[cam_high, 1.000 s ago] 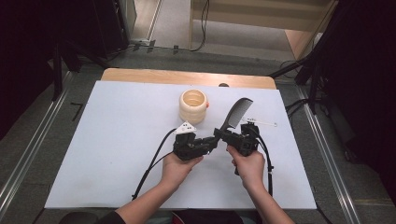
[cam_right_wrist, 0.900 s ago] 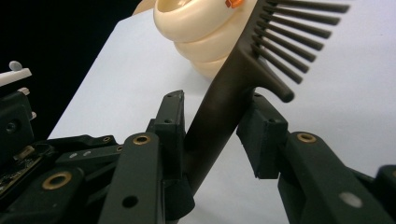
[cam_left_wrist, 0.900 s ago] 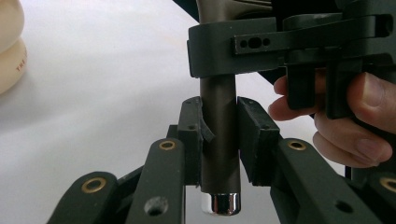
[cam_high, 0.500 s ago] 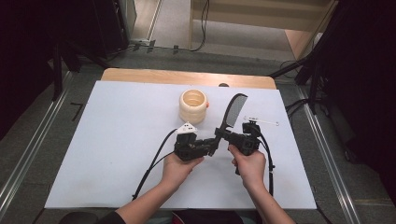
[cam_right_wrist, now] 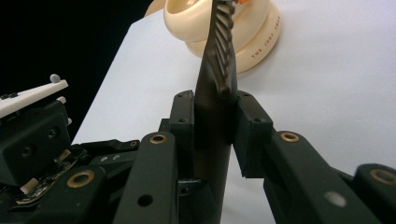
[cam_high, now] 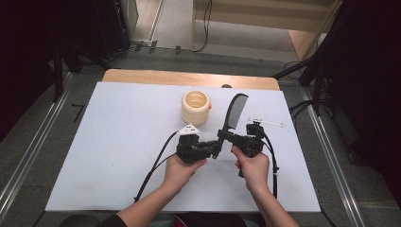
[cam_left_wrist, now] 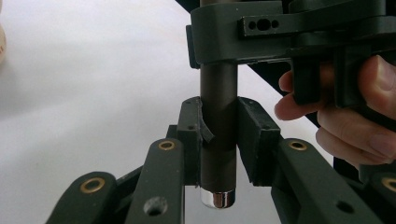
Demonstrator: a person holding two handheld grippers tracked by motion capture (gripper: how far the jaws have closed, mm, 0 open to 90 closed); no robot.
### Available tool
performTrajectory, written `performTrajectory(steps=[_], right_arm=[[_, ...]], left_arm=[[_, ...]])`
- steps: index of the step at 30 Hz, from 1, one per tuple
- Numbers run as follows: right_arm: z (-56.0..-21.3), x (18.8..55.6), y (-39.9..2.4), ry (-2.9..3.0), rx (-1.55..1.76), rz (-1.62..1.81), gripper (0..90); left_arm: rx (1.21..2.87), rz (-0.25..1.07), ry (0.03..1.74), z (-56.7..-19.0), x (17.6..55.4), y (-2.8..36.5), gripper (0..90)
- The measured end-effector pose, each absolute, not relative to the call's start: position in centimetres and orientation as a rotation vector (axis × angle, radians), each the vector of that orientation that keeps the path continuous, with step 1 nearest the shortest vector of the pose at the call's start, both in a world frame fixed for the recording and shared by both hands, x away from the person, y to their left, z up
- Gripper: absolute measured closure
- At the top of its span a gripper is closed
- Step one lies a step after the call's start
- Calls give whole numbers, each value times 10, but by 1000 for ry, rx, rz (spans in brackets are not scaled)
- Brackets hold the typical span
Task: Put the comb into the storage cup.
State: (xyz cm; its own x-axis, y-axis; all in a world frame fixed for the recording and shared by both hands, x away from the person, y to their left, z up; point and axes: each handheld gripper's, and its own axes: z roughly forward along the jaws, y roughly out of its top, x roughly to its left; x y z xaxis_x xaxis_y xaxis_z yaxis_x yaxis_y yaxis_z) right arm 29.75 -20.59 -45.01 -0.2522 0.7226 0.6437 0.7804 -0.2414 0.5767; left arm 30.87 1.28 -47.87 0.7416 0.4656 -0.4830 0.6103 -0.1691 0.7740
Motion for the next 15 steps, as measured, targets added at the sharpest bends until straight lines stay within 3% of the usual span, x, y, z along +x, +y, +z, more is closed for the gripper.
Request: performTrajectory(steps=[8, 15], right_arm=[[-447, 296, -207, -1953, -1898, -1542, 699], [-447, 297, -206, -2006, -1911, -1529, 699]], left_arm=[[1825, -189, 862, -477, 312, 18, 622], [1849, -242, 836, -473, 312, 22, 477]])
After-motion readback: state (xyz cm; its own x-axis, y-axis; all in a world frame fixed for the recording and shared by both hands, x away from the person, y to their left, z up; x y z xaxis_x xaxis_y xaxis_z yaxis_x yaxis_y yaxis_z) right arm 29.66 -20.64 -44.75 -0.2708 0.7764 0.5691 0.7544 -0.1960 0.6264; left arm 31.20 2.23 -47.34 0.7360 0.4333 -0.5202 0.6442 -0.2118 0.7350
